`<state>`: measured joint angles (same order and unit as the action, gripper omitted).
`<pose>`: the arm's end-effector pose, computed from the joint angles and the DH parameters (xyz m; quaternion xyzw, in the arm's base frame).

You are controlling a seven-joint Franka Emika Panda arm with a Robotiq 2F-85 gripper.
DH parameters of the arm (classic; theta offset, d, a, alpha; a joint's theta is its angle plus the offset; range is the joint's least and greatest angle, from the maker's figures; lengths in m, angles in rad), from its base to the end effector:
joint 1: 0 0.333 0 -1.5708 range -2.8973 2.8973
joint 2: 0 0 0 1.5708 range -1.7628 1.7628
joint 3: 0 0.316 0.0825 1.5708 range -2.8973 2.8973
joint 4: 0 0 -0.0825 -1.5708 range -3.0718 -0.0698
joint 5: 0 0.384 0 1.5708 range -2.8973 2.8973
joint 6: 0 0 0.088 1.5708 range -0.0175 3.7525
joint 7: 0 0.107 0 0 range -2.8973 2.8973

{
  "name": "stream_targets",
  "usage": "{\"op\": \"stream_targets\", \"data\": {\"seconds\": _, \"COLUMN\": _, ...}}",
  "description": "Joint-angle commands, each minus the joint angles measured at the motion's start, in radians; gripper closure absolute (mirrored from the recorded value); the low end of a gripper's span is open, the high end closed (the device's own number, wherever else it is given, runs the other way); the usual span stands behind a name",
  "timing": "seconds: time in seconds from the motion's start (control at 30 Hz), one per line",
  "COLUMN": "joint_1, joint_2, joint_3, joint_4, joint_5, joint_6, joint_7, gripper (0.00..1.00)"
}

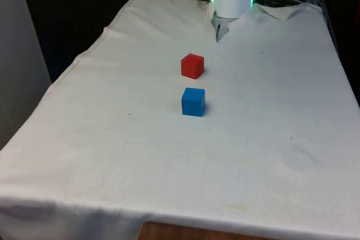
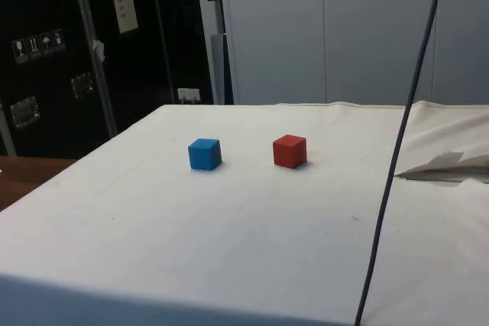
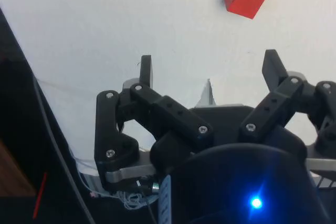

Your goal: Stack the two cubes.

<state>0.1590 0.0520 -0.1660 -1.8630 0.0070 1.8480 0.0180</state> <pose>0.5687 -0.0020 0.4801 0.9994 -0.0136 -0.0331 0.0011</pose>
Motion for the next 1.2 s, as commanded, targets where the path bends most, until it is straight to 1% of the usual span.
{"op": "stream_targets", "data": {"seconds": 0.0, "joint_1": 0.001, "joint_2": 0.001, "joint_3": 0.001, "joint_4": -0.005, "joint_5": -0.002, "joint_6": 0.011, "joint_7": 0.004, "gripper": 0.0}}
{"op": "stream_targets", "data": {"seconds": 0.13, "joint_1": 0.002, "joint_2": -0.002, "joint_3": 0.007, "joint_4": -0.021, "joint_5": -0.001, "joint_6": 0.041, "joint_7": 0.009, "gripper": 0.0}}
{"op": "stream_targets", "data": {"seconds": 0.17, "joint_1": 0.0, "joint_2": 0.002, "joint_3": 0.005, "joint_4": -0.013, "joint_5": 0.0, "joint_6": 0.022, "joint_7": 0.002, "gripper": 0.0}}
{"op": "stream_targets", "data": {"seconds": 0.2, "joint_1": 0.002, "joint_2": -0.006, "joint_3": 0.011, "joint_4": -0.03, "joint_5": -0.001, "joint_6": 0.06, "joint_7": 0.014, "gripper": 0.0}}
{"op": "stream_targets", "data": {"seconds": 0.27, "joint_1": 0.002, "joint_2": -0.007, "joint_3": 0.013, "joint_4": -0.034, "joint_5": -0.001, "joint_6": 0.069, "joint_7": 0.016, "gripper": 0.0}}
{"op": "stream_targets", "data": {"seconds": 0.3, "joint_1": 0.002, "joint_2": -0.009, "joint_3": 0.018, "joint_4": -0.04, "joint_5": -0.002, "joint_6": 0.087, "joint_7": 0.02, "gripper": 0.0}}
{"op": "stream_targets", "data": {"seconds": 0.4, "joint_1": 0.002, "joint_2": -0.01, "joint_3": 0.023, "joint_4": -0.045, "joint_5": -0.004, "joint_6": 0.11, "joint_7": 0.024, "gripper": 0.0}}
{"op": "stream_targets", "data": {"seconds": 0.43, "joint_1": 0.0, "joint_2": -0.003, "joint_3": 0.023, "joint_4": -0.037, "joint_5": 0.0, "joint_6": 0.093, "joint_7": 0.016, "gripper": 0.0}}
{"op": "stream_targets", "data": {"seconds": 0.5, "joint_1": 0.002, "joint_2": -0.01, "joint_3": 0.028, "joint_4": -0.052, "joint_5": -0.006, "joint_6": 0.133, "joint_7": 0.027, "gripper": 0.0}}
{"op": "stream_targets", "data": {"seconds": 0.6, "joint_1": 0.002, "joint_2": -0.01, "joint_3": 0.033, "joint_4": -0.06, "joint_5": -0.006, "joint_6": 0.16, "joint_7": 0.025, "gripper": 0.0}}
{"op": "stream_targets", "data": {"seconds": 0.67, "joint_1": 0.0, "joint_2": -0.007, "joint_3": 0.034, "joint_4": -0.071, "joint_5": -0.002, "joint_6": 0.182, "joint_7": 0.016, "gripper": 0.0}}
{"op": "stream_targets", "data": {"seconds": 0.7, "joint_1": 0.0, "joint_2": -0.003, "joint_3": 0.035, "joint_4": -0.062, "joint_5": 0.0, "joint_6": 0.164, "joint_7": 0.016, "gripper": 0.0}}
{"op": "stream_targets", "data": {"seconds": 0.73, "joint_1": 0.0, "joint_2": -0.003, "joint_3": 0.035, "joint_4": -0.068, "joint_5": 0.0, "joint_6": 0.175, "joint_7": 0.013, "gripper": 0.0}}
{"op": "stream_targets", "data": {"seconds": 0.77, "joint_1": -0.001, "joint_2": -0.006, "joint_3": 0.034, "joint_4": -0.081, "joint_5": 0.001, "joint_6": 0.2, "joint_7": 0.007, "gripper": 0.0}}
{"op": "stream_targets", "data": {"seconds": 0.87, "joint_1": -0.002, "joint_2": -0.01, "joint_3": 0.035, "joint_4": -0.088, "joint_5": 0.001, "joint_6": 0.201, "joint_7": 0.005, "gripper": 0.0}}
{"op": "stream_targets", "data": {"seconds": 0.97, "joint_1": -0.003, "joint_2": 0.005, "joint_3": 0.035, "joint_4": -0.092, "joint_5": 0.004, "joint_6": 0.213, "joint_7": -0.008, "gripper": 0.0}}
{"op": "stream_targets", "data": {"seconds": 1.0, "joint_1": -0.002, "joint_2": -0.001, "joint_3": 0.035, "joint_4": -0.088, "joint_5": 0.0, "joint_6": 0.198, "joint_7": -0.001, "gripper": 0.0}}
{"op": "stream_targets", "data": {"seconds": 1.03, "joint_1": -0.003, "joint_2": 0.013, "joint_3": 0.034, "joint_4": -0.09, "joint_5": 0.005, "joint_6": 0.218, "joint_7": -0.014, "gripper": 0.0}}
{"op": "stream_targets", "data": {"seconds": 1.17, "joint_1": -0.007, "joint_2": 0.044, "joint_3": 0.035, "joint_4": -0.087, "joint_5": 0.007, "joint_6": 0.246, "joint_7": -0.036, "gripper": 0.0}}
